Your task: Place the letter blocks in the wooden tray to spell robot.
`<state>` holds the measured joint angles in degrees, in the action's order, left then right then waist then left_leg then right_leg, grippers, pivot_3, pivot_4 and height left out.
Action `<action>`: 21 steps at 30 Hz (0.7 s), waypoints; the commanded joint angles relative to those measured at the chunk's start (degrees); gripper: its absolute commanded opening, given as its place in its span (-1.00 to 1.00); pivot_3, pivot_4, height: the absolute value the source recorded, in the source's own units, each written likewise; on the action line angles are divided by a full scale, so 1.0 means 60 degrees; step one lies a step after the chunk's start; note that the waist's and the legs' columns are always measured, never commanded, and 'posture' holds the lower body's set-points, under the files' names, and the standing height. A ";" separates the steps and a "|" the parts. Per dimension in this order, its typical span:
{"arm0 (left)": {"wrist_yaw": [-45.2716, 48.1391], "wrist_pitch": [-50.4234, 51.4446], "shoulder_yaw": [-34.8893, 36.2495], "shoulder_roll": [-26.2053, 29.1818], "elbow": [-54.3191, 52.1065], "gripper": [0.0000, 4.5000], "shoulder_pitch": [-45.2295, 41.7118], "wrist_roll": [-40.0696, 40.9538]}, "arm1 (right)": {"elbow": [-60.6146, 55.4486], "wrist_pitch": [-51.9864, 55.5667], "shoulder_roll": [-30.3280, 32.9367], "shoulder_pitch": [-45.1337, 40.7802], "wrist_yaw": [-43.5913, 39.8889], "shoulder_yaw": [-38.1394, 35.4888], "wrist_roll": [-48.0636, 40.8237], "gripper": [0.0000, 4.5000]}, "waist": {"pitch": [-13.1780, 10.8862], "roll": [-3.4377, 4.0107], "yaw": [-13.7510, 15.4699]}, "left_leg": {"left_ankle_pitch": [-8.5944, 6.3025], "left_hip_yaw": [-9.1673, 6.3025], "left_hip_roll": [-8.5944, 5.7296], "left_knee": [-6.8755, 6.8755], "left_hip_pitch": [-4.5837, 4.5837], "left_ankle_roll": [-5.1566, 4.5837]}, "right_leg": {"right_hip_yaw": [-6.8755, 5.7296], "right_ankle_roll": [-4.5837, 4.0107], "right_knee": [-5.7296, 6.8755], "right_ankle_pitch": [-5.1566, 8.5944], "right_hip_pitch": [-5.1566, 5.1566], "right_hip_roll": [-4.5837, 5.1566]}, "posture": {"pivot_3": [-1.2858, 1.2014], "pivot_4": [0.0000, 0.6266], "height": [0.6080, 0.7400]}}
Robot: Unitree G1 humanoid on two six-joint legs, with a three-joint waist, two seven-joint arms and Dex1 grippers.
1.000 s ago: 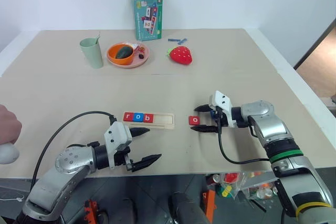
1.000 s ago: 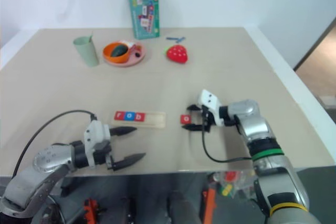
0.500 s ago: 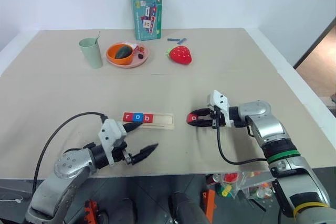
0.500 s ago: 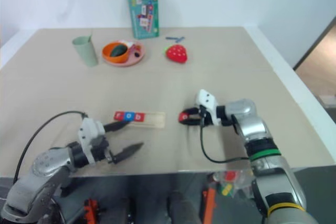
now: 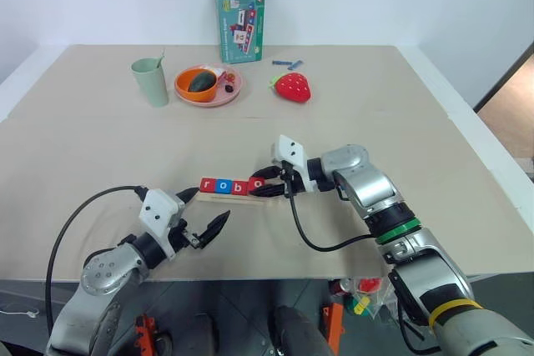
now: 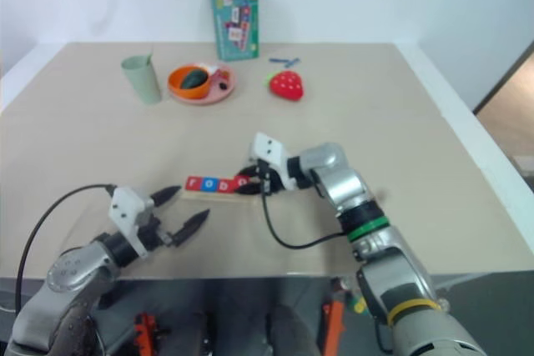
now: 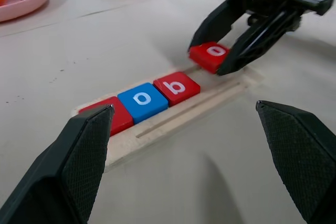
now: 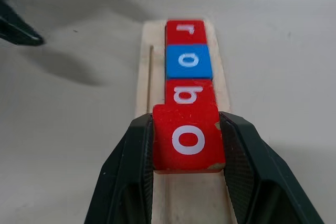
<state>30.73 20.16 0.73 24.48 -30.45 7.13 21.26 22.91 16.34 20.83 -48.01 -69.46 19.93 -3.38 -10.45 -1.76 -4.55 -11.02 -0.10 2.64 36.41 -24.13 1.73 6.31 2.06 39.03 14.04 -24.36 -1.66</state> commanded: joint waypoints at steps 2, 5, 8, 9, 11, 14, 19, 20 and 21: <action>0.0006 -0.0207 0.0156 -0.0011 -0.0214 1.00 -0.0160 0.0088 | 0.0007 -0.0069 0.0035 -0.0203 0.0038 0.0000 0.0153 -0.46 | 0.0000 0.0000 0.0002 | 0.0000 -0.0001 0.0002 0.0000 0.0001 0.0000 | -0.0001 -0.0002 0.0001 -0.0001 0.0000 -0.0004 | 0.03 -0.52 1.00; 0.0111 -0.0206 0.0126 0.0048 -0.0244 1.00 -0.0160 0.0123 | 0.0222 -0.0125 -0.0048 -0.0250 0.0162 -0.0033 0.0248 -0.46 | 0.0000 0.0000 0.0001 | 0.0000 -0.0001 0.0002 0.0000 0.0003 0.0000 | -0.0001 -0.0005 0.0001 -0.0004 0.0000 -0.0006 | 0.03 -0.52 1.00; 0.0216 -0.0200 0.0008 0.0113 -0.0316 1.00 -0.0150 0.0063 | 0.0390 -0.0185 -0.0126 -0.0296 0.0182 -0.0010 0.0298 -0.46 | 0.0000 0.0000 -0.0001 | 0.0000 -0.0001 0.0003 0.0000 0.0003 0.0000 | -0.0001 -0.0005 0.0001 -0.0004 0.0000 -0.0008 | 0.03 -0.52 1.00; 0.0226 -0.0189 -0.0025 0.0104 -0.0337 1.00 -0.0152 0.0050 | 0.0463 -0.0209 -0.0163 -0.0313 0.0210 -0.0003 0.0317 -0.46 | 0.0000 0.0000 -0.0002 | 0.0000 -0.0001 0.0004 0.0000 0.0003 0.0000 | -0.0001 -0.0006 0.0001 -0.0004 0.0000 -0.0009 | 0.03 -0.52 1.00; 0.0230 -0.0175 -0.0058 0.0087 -0.0356 1.00 -0.0156 0.0048 | 0.0565 -0.0269 -0.0205 -0.0335 0.0228 0.0003 0.0350 -0.46 | 0.0000 0.0000 -0.0002 | 0.0000 -0.0002 0.0005 0.0000 0.0003 0.0000 | -0.0001 -0.0006 0.0001 -0.0004 0.0000 -0.0010 | 0.03 -0.52 1.00; 0.0212 -0.0139 -0.0122 0.0085 -0.0377 1.00 -0.0170 0.0040 | 0.0632 -0.0302 -0.0288 -0.0333 0.0147 0.0058 0.0368 -0.46 | 0.0000 0.0000 -0.0002 | 0.0000 -0.0001 0.0004 0.0000 0.0003 0.0000 | -0.0001 -0.0005 0.0001 -0.0004 0.0000 -0.0009 | 0.03 -0.52 1.00; 0.0204 -0.0126 -0.0160 0.0132 -0.0391 1.00 -0.0153 -0.0003 | 0.0863 -0.0384 -0.0410 -0.0421 0.0217 0.0054 0.0430 -0.46 | 0.0000 0.0000 -0.0004 | 0.0000 -0.0004 0.0006 0.0000 0.0005 0.0000 | -0.0003 -0.0007 0.0002 -0.0006 0.0001 -0.0011 | 0.03 -0.52 1.00; 0.0196 -0.0124 -0.0158 0.0136 -0.0391 1.00 -0.0153 -0.0012 | 0.0930 -0.0453 -0.0422 -0.0445 0.0225 0.0064 0.0468 -0.46 | 0.0000 0.0000 -0.0003 | 0.0000 -0.0004 0.0006 0.0001 0.0005 0.0000 | -0.0004 -0.0007 0.0003 -0.0006 0.0001 -0.0011 | 0.03 -0.52 1.00; 0.0190 -0.0123 -0.0157 0.0138 -0.0391 1.00 -0.0153 -0.0017 | 0.0981 -0.0479 -0.0436 -0.0463 0.0217 0.0066 0.0486 -0.46 | 0.0000 0.0000 -0.0003 | 0.0000 -0.0004 0.0006 0.0000 0.0005 0.0000 | -0.0004 -0.0008 0.0003 -0.0006 0.0001 -0.0011 | 0.03 -0.52 1.00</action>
<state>31.84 20.09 -0.24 25.00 -30.50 6.39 21.29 28.51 14.33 18.37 -49.43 -68.33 20.18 -0.89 -10.45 -1.76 -4.57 -11.02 -0.12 2.68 36.42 -24.11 1.73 6.28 2.01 39.05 14.00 -24.35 -1.72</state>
